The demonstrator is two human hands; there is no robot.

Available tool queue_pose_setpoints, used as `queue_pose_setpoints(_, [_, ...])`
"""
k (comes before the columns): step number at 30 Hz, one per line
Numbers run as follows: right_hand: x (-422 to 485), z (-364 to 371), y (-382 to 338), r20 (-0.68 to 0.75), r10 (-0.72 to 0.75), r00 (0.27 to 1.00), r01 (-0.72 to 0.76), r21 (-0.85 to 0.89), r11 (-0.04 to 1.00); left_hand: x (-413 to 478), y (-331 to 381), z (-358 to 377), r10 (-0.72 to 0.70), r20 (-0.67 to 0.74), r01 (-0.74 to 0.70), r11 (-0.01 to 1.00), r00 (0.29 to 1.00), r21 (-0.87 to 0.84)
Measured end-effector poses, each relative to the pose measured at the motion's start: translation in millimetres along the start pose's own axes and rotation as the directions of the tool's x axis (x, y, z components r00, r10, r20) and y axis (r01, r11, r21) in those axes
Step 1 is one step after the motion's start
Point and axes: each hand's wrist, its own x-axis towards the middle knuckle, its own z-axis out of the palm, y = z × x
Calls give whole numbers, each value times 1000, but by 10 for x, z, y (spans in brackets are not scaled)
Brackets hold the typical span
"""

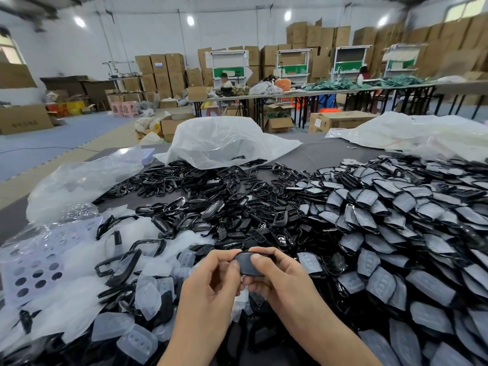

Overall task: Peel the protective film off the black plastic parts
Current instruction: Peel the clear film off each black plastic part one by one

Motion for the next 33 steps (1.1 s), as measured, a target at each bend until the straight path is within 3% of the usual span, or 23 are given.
queue_pose_setpoints(7, [-4,-56,-3,34,12,999,-8,-103,995,-28,-25,31,45,60,-52,992,997,116])
queue_pose_setpoints(14, [-10,-34,-61,-33,-37,999,28,-224,974,-29,-17,7,251,136,-284,890,958,356])
queue_pose_setpoints(20, [25,-75,-39,-165,-92,982,66,-153,986,-50,-72,22,395,406,-565,626,824,537])
queue_pose_setpoints(24, [16,-117,-65,-174,-59,983,49,-60,997,-94,-31,135,450,489,-659,603,747,450])
queue_pose_setpoints(26, [31,-147,-92,-172,-66,983,60,-40,997,-112,-47,106,449,417,-608,658,790,444])
queue_pose_setpoints(29, [20,-130,-101,-142,-64,988,56,-61,997,-117,-24,18,280,138,-311,890,950,334])
queue_pose_setpoints(31, [-24,-68,-87,-80,-47,996,39,-104,994,-71,-36,13,154,63,-163,966,986,202])
queue_pose_setpoints(33, [-64,-13,-52,-5,-71,997,70,-152,986,-35,-37,21,82,79,-91,987,994,133])
